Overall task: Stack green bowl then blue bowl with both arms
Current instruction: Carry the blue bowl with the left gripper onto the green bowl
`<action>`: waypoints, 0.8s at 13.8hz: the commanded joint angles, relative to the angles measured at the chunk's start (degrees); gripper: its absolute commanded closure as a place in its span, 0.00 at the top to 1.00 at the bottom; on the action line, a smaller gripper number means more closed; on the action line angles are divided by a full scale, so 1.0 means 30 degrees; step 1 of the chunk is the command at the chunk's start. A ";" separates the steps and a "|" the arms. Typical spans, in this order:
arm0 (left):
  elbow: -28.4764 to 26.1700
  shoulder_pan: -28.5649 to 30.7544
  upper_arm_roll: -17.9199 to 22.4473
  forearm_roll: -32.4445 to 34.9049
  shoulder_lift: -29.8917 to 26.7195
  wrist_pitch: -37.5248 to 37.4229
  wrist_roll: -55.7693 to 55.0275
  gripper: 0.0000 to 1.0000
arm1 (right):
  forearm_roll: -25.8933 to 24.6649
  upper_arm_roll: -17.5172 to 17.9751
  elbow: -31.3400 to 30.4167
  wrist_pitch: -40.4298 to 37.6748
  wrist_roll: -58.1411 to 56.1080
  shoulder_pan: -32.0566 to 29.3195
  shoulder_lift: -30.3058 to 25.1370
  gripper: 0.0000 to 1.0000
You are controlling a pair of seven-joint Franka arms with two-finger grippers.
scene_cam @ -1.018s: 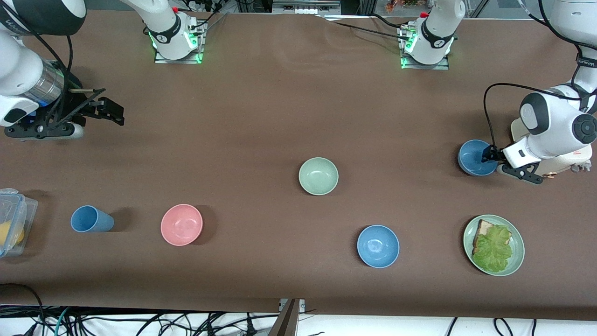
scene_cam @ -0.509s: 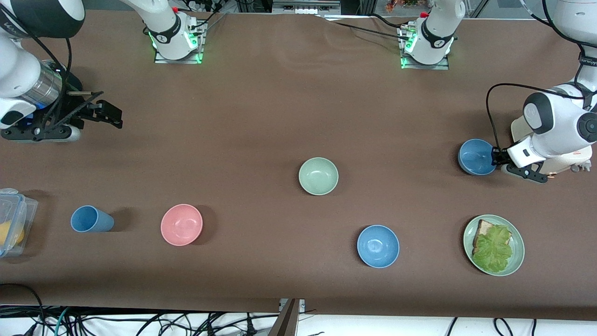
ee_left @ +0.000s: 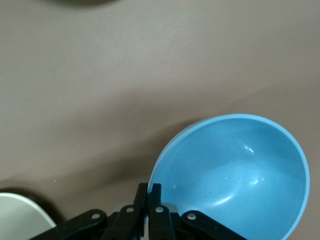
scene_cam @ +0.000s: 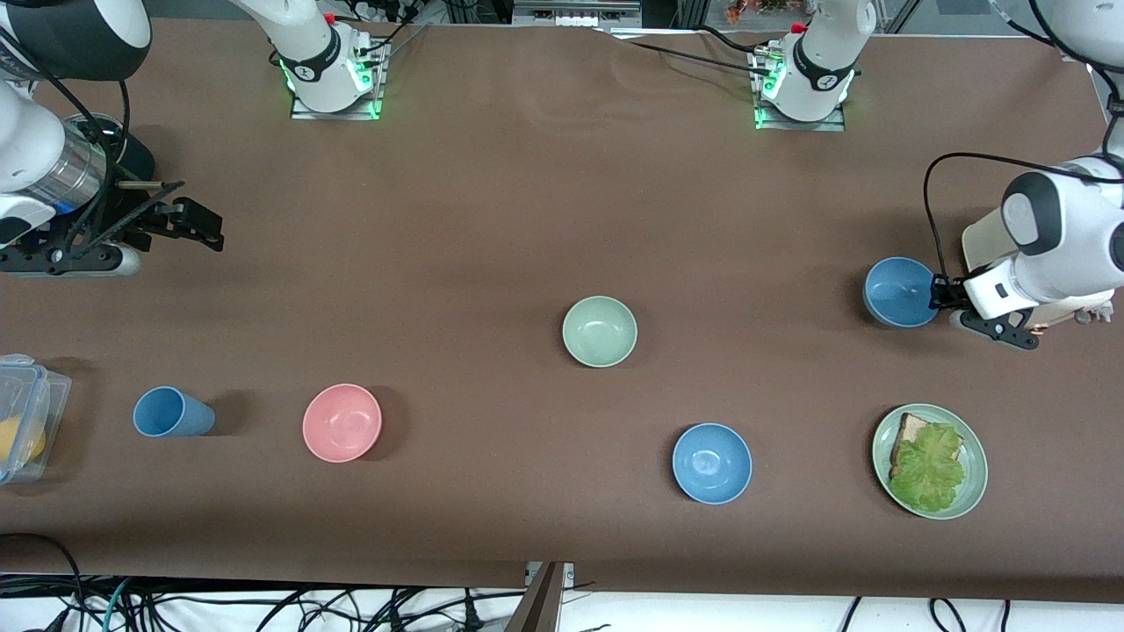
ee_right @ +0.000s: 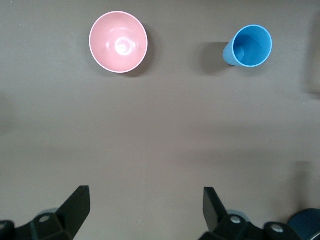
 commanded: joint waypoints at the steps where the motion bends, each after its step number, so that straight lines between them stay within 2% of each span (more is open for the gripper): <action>1: 0.2749 -0.0141 -0.1125 -0.0003 -0.0590 -0.2980 -0.1005 0.00 | 0.0065 0.0400 0.0416 -0.0291 -0.0182 -0.0366 0.0056 1.00; 3: 0.3780 -0.1305 -0.1975 -0.0003 -0.0297 -0.3161 -0.2809 0.00 | 0.0065 0.0400 0.0387 -0.0291 -0.0212 -0.0366 0.0086 1.00; 7: 0.6764 -0.5787 -0.1978 -0.0003 0.1485 -0.4216 -0.9610 0.00 | 0.0065 0.0342 0.0387 -0.0320 -0.0212 -0.0424 0.0086 1.00; 9: 0.9483 -0.7371 -0.1832 -0.0003 0.3356 -0.4536 -1.0904 0.00 | 0.0065 0.0342 0.0387 -0.0321 -0.0212 -0.0424 0.0057 1.00; 11: 1.2500 -0.8020 -0.1773 -0.0003 0.5203 -0.4802 -1.1436 0.00 | 0.0065 0.0342 0.0387 -0.0350 -0.0241 -0.0424 0.0056 1.00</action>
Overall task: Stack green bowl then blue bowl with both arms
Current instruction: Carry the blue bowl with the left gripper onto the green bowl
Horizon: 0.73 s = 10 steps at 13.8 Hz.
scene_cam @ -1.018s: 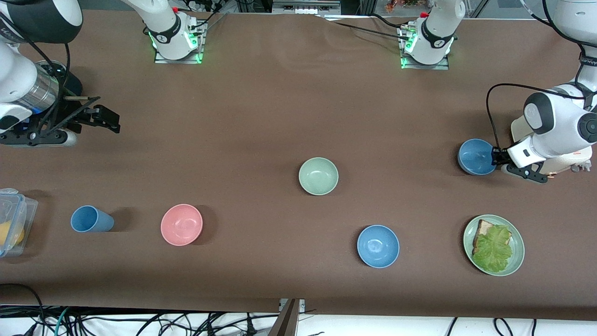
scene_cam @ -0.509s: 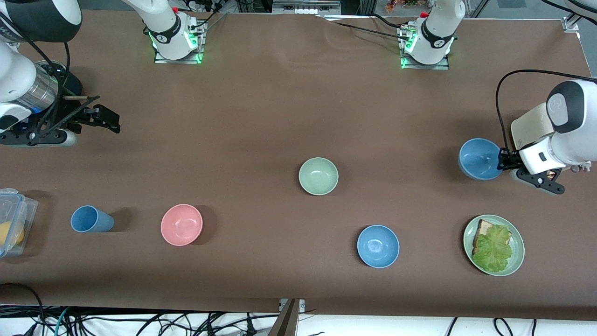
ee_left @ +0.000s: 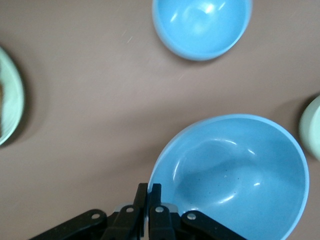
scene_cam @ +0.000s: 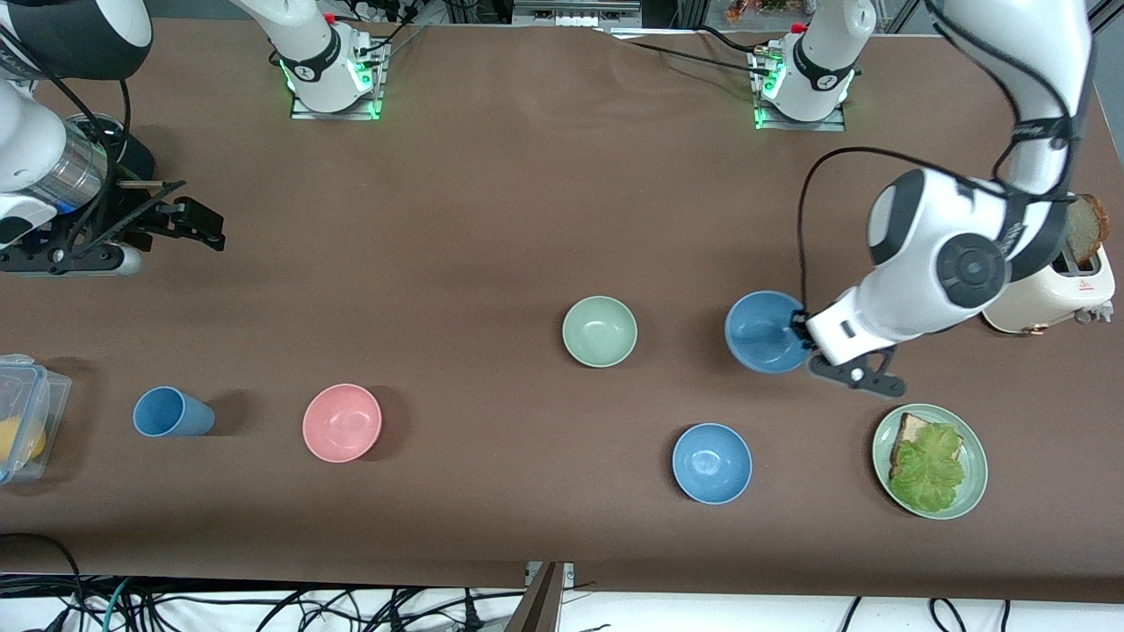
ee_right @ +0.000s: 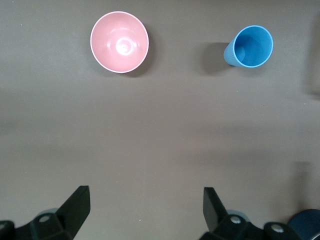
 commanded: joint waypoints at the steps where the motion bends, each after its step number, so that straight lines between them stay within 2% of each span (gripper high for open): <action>1: 0.5374 -0.0436 0.0350 -0.0030 0.3408 -0.1143 -0.0334 0.00 | 0.0094 0.0257 0.0366 -0.0328 -0.0241 -0.0358 0.0051 1.00; 3: 0.6673 -0.0785 0.0350 -0.0089 0.4440 -0.1143 -0.0392 0.00 | 0.0094 0.0257 0.0337 -0.0328 -0.0212 -0.0358 0.0021 1.00; 6: 0.6647 -0.1809 0.0292 -0.0089 0.4325 -0.2194 -0.1851 0.00 | 0.0152 0.0258 0.0337 -0.0357 -0.0212 -0.0358 0.0021 1.00; 10: 0.6530 -0.3247 0.0263 -0.0118 0.4355 -0.2198 -0.2383 0.00 | 0.0152 0.0199 0.0308 -0.0358 -0.0241 -0.0387 0.0021 1.00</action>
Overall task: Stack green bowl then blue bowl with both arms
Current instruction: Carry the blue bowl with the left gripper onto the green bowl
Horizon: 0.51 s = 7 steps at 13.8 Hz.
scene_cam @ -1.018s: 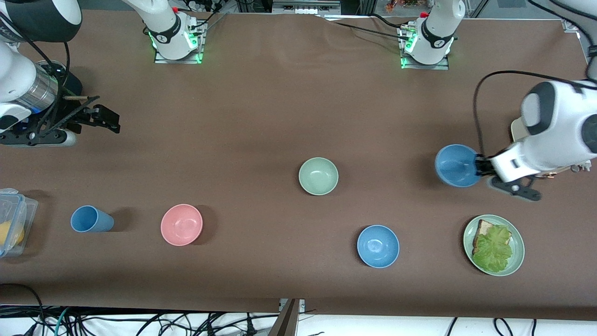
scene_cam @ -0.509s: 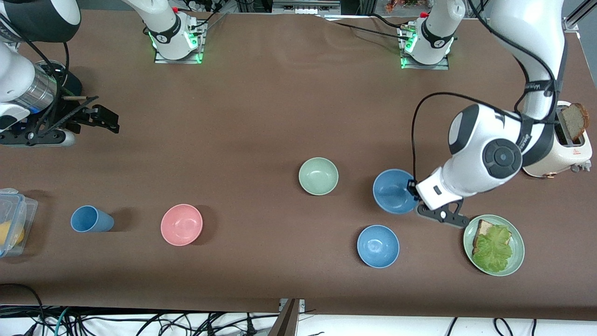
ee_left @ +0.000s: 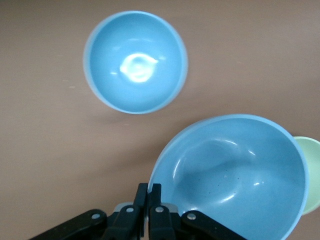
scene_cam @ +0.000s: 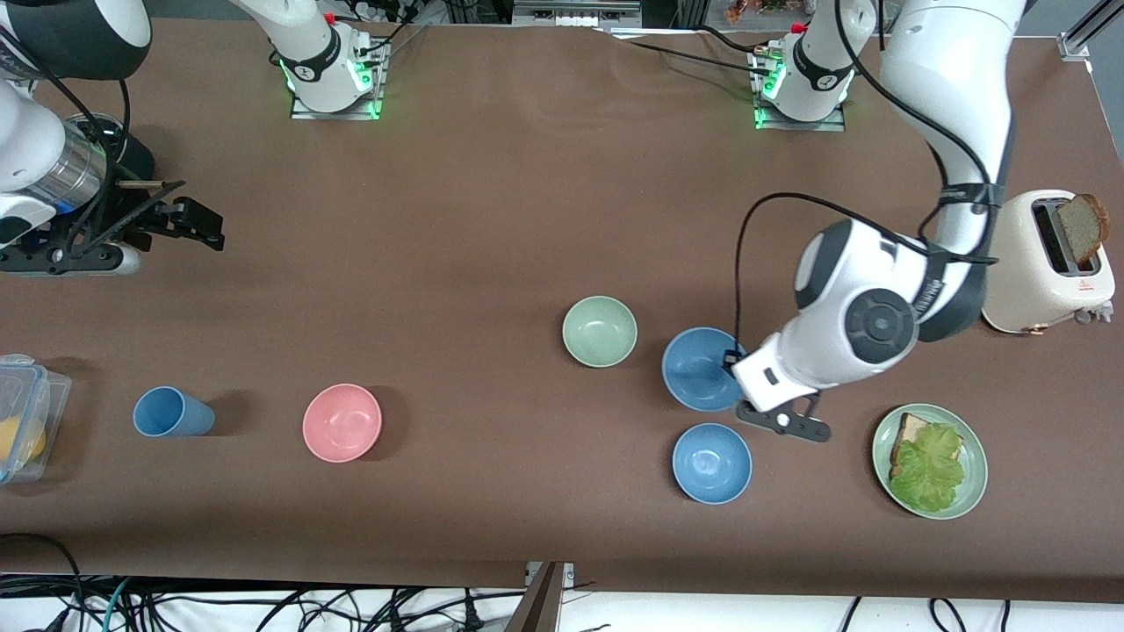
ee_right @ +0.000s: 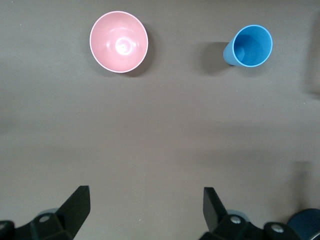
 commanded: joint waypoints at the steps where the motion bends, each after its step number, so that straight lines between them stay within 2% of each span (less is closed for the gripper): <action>1: 0.0527 -0.0603 0.0169 -0.0263 0.0221 -0.0551 -0.0483 0.00 | 0.0179 0.0207 0.0304 -0.0335 -0.0241 -0.0343 0.0051 1.00; 7: -0.0614 -0.2799 0.0139 -0.0294 0.0367 -0.0551 -0.2008 0.00 | 0.0150 0.0207 0.0304 -0.0511 -0.0241 -0.0343 0.0051 1.00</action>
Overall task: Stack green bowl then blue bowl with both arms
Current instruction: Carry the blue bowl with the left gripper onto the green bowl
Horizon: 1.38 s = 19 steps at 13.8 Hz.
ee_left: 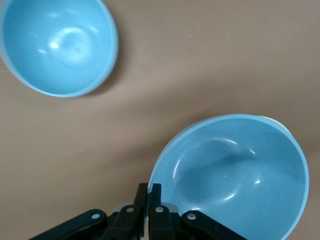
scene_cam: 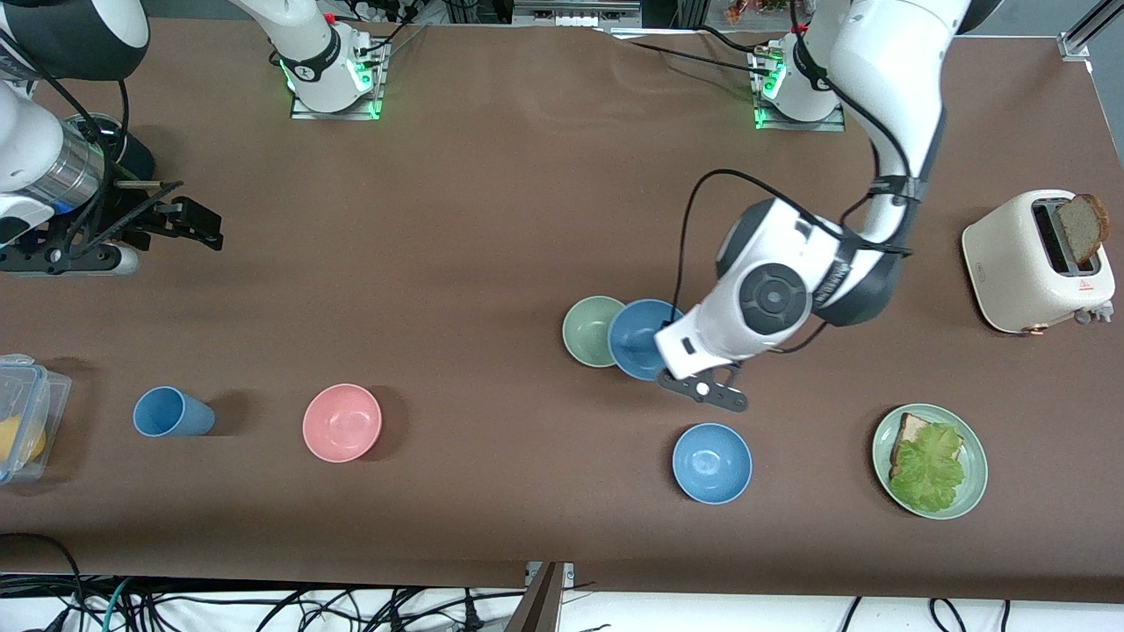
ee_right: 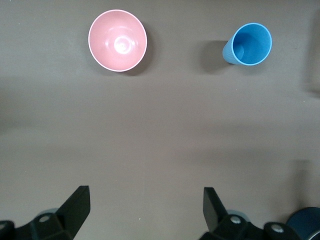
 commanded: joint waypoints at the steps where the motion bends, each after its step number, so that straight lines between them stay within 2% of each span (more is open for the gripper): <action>1: -0.0493 -0.0617 0.0192 -0.0323 0.0003 -0.0114 -0.0365 0.00 | 0.0175 0.0178 0.0304 -0.0398 -0.0241 -0.0296 0.0047 1.00; 4: -0.0495 -0.1641 0.0221 -0.0264 0.0617 0.0062 -0.0627 0.00 | 0.0175 0.0090 0.0304 -0.0427 -0.0271 -0.0296 0.0076 1.00; 12: -0.0495 -0.1937 0.0221 -0.0118 0.1381 0.1205 -0.1039 0.00 | 0.0146 0.0090 0.0333 -0.0398 -0.0271 -0.0296 0.0076 1.00; 13: -0.0495 -0.1966 0.0221 -0.0234 0.1381 0.1234 -0.1068 0.09 | 0.0146 0.0090 0.0333 -0.0398 -0.0271 -0.0296 0.0076 1.00; 14: -0.0495 -0.1966 0.0221 -0.0235 0.1381 0.1235 -0.1329 0.43 | 0.0146 0.0090 0.0333 -0.0398 -0.0271 -0.0296 0.0076 1.00; 15: -0.0495 -0.1966 0.0221 -0.0206 0.1352 0.1206 -0.1767 0.98 | 0.0146 0.0090 0.0333 -0.0398 -0.0271 -0.0296 0.0076 1.00; 19: -0.0378 -0.1762 0.0250 -0.0235 0.1060 0.0972 -0.1947 1.00 | 0.0146 0.0090 0.0333 -0.0427 -0.0271 -0.0326 0.0076 1.00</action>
